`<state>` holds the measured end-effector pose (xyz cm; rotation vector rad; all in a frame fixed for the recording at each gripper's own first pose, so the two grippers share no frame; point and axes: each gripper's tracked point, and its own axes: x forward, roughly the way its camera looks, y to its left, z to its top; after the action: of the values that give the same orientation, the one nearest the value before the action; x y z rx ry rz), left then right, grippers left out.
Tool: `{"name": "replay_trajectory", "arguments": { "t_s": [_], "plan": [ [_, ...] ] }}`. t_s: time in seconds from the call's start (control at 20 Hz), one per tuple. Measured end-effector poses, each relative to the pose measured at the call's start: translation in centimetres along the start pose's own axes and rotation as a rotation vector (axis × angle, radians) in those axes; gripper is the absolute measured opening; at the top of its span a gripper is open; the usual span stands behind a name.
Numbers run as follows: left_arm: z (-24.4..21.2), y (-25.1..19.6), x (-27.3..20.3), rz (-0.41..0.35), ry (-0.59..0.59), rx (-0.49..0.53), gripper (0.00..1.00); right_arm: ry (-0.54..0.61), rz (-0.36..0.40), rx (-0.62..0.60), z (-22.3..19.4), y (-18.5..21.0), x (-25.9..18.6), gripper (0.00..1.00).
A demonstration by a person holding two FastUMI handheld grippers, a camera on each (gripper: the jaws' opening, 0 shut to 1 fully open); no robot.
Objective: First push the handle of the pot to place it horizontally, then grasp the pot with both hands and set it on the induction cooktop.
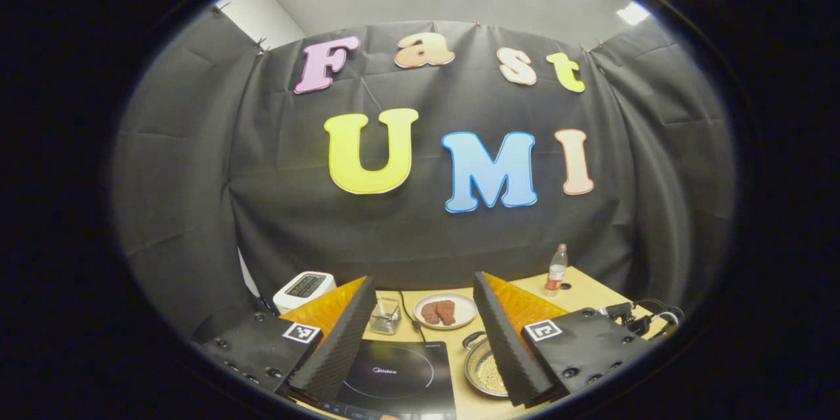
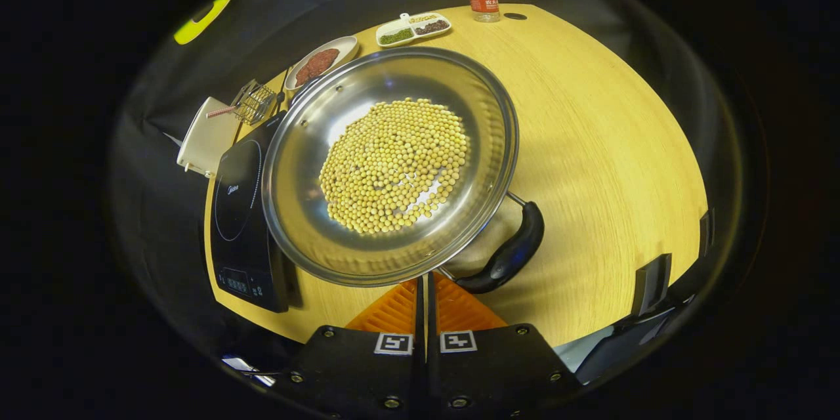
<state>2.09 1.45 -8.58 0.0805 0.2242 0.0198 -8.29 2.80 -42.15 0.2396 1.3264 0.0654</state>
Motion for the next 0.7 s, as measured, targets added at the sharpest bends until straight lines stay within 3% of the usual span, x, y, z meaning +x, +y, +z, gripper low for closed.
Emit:
{"name": "replay_trajectory", "arguments": {
  "t_s": [0.7],
  "plan": [
    [-0.2,-3.1,1.5,-0.013,0.022,0.009,0.99,-0.011,-0.055,-0.017,3.1,-4.3,0.2,0.01]
  ]
}}
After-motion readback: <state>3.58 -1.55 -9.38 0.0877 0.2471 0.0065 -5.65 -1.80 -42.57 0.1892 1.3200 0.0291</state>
